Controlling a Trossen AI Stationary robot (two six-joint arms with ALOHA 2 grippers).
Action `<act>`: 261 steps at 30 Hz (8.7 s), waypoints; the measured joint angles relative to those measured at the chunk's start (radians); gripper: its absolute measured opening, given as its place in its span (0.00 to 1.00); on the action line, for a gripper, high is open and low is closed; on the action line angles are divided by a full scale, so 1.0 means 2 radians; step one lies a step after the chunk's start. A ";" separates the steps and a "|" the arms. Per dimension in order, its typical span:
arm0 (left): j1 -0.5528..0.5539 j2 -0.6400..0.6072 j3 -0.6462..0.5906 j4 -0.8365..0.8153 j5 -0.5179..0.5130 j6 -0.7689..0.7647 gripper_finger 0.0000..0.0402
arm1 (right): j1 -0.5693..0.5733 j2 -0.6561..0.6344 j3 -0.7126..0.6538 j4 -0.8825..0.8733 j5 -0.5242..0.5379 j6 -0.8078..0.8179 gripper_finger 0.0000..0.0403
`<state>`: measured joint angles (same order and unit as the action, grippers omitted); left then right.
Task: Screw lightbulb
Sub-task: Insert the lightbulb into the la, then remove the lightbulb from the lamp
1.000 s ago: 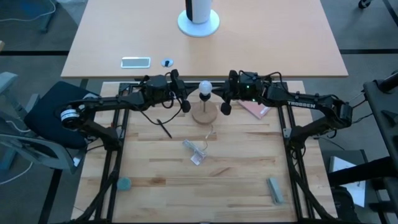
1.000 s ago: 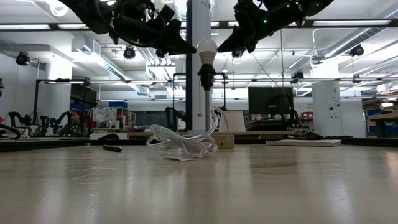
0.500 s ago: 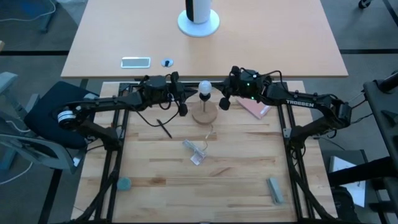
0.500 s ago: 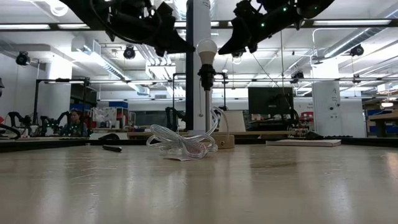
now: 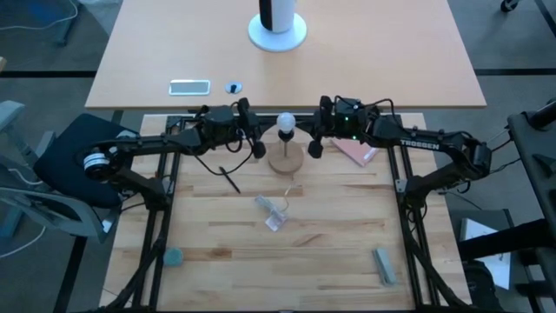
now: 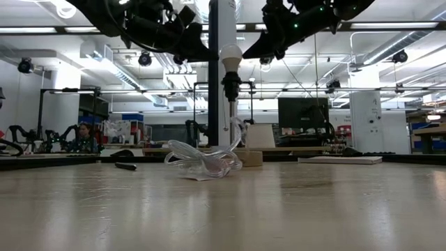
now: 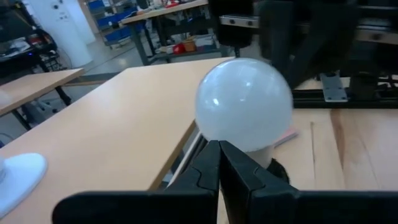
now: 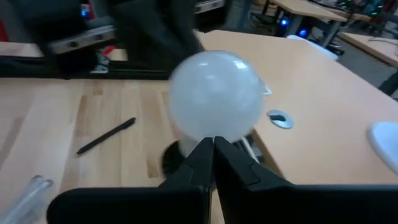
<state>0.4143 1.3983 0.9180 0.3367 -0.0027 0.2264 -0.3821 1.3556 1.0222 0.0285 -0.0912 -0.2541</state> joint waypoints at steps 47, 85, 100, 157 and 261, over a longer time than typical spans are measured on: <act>0.005 -0.023 0.000 -0.008 -0.031 0.051 0.00 | 0.001 -0.010 0.000 -0.034 0.010 0.009 0.02; 0.007 0.021 0.000 0.068 0.040 0.062 0.00 | 0.021 -0.005 -0.003 0.029 0.030 0.010 0.02; 0.000 -0.006 0.000 0.003 0.065 0.057 0.00 | 0.019 -0.005 -0.004 0.016 0.104 0.007 0.02; 0.008 0.023 0.000 0.073 0.027 0.069 0.00 | 0.027 -0.005 -0.005 0.014 0.044 0.009 0.02; 0.002 -0.020 0.000 -0.031 -0.019 0.118 0.00 | 0.010 -0.009 -0.006 0.003 0.077 0.006 0.02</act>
<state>0.4174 1.3586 0.9184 0.2755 -0.0400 0.4633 -0.3630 1.3383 1.0100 0.0345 0.0628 -0.2431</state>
